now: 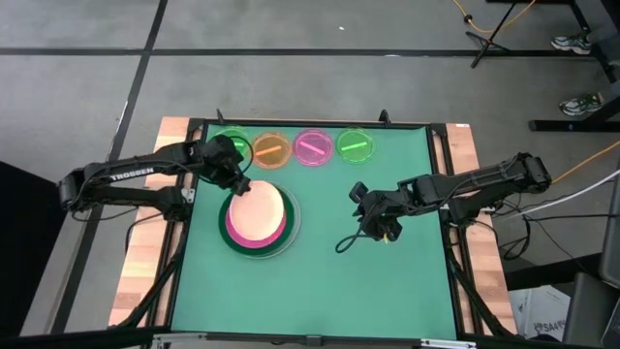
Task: Stack plastic plates
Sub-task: Stack the light orange plate on top of the the pink plate
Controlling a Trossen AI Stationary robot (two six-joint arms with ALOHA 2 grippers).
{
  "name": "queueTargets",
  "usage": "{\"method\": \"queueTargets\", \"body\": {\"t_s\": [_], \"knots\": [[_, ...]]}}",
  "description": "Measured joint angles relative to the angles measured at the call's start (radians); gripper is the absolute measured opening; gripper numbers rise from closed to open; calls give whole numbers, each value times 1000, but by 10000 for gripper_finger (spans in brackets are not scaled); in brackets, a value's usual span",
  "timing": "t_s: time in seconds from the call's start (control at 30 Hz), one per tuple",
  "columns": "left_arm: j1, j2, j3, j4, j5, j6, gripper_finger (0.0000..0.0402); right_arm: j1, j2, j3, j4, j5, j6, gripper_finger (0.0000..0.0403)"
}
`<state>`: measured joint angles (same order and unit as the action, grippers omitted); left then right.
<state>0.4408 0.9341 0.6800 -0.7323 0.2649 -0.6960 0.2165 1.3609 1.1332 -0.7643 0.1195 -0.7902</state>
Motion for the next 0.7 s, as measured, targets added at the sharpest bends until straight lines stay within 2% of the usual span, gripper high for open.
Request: {"method": "queueTargets", "body": {"t_s": [0.33, 0.7], "knots": [[-4, 1, 0, -39, -42, -7, 81, 0, 0, 0, 0, 0, 0, 88], [-73, 1, 0, -39, -125, -7, 82, 0, 0, 0, 0, 1, 0, 88]]}}
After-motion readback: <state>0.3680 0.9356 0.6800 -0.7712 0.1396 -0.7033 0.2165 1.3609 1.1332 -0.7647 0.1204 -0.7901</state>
